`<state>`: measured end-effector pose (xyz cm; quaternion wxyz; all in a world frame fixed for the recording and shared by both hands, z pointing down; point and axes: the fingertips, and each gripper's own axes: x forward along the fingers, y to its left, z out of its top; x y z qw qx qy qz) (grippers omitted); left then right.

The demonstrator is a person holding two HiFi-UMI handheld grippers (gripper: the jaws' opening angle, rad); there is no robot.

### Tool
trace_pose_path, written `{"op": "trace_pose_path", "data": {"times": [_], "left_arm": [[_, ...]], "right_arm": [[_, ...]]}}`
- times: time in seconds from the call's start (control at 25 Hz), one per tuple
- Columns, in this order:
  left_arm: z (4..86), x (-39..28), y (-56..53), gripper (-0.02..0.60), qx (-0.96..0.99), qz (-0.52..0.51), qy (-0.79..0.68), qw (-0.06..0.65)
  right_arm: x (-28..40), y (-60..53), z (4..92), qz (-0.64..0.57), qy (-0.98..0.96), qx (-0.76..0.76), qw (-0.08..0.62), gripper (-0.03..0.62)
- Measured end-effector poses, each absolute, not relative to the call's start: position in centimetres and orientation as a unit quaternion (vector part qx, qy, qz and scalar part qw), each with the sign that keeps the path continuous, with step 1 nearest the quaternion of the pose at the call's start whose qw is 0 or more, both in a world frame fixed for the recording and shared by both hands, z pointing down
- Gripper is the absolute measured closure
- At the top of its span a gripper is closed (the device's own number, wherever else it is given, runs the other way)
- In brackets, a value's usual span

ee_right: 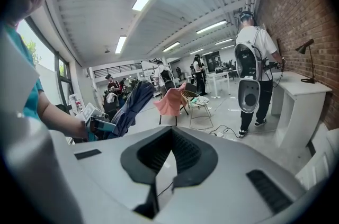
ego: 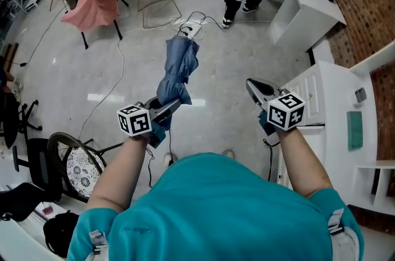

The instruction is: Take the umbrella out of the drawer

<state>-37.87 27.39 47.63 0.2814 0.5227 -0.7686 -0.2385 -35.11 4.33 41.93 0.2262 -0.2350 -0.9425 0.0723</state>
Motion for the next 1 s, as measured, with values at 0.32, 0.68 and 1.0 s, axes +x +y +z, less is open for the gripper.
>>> {"op": "trace_pose_path", "data": {"times": [0.32, 0.68, 1.0], "left_arm": [[47.29, -37.67, 27.39, 0.353, 0.524, -0.239, -0.769, 0.279], [47.22, -37.44, 27.45, 0.353, 0.526, -0.238, -0.769, 0.277], [47.08, -37.62, 27.45, 0.353, 0.524, -0.24, -0.768, 0.278]], "right_arm": [[-34.9, 4.28, 41.6, 0.062, -0.943, -0.233, 0.227, 0.574], [-34.52, 4.43, 41.68, 0.057, -0.943, -0.237, 0.228, 0.574], [-34.75, 4.51, 41.42, 0.055, -0.942, -0.24, 0.227, 0.574]]}}
